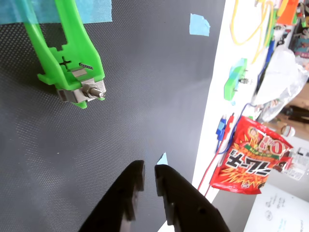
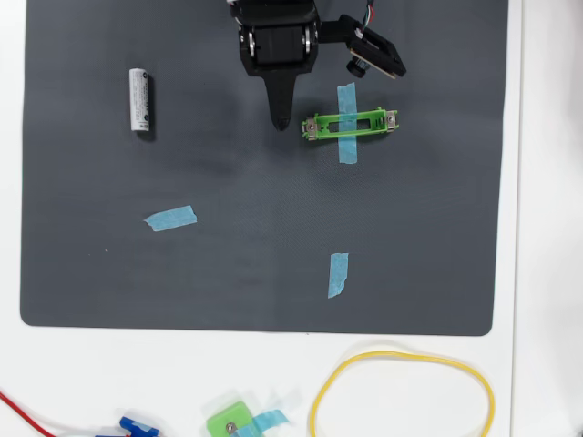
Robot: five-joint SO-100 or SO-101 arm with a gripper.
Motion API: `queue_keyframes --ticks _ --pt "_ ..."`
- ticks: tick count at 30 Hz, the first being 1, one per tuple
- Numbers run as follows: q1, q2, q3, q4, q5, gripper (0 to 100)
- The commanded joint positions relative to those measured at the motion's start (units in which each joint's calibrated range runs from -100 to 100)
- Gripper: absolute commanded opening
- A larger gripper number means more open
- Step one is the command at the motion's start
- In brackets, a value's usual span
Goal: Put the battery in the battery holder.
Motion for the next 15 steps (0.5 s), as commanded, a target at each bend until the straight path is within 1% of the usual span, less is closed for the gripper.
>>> queue_keyframes --ticks 1,15 --pt "-0.1 -0.5 0.3 0.2 0.0 0" --pt "0.2 -0.5 0.3 0.2 -0.1 0"
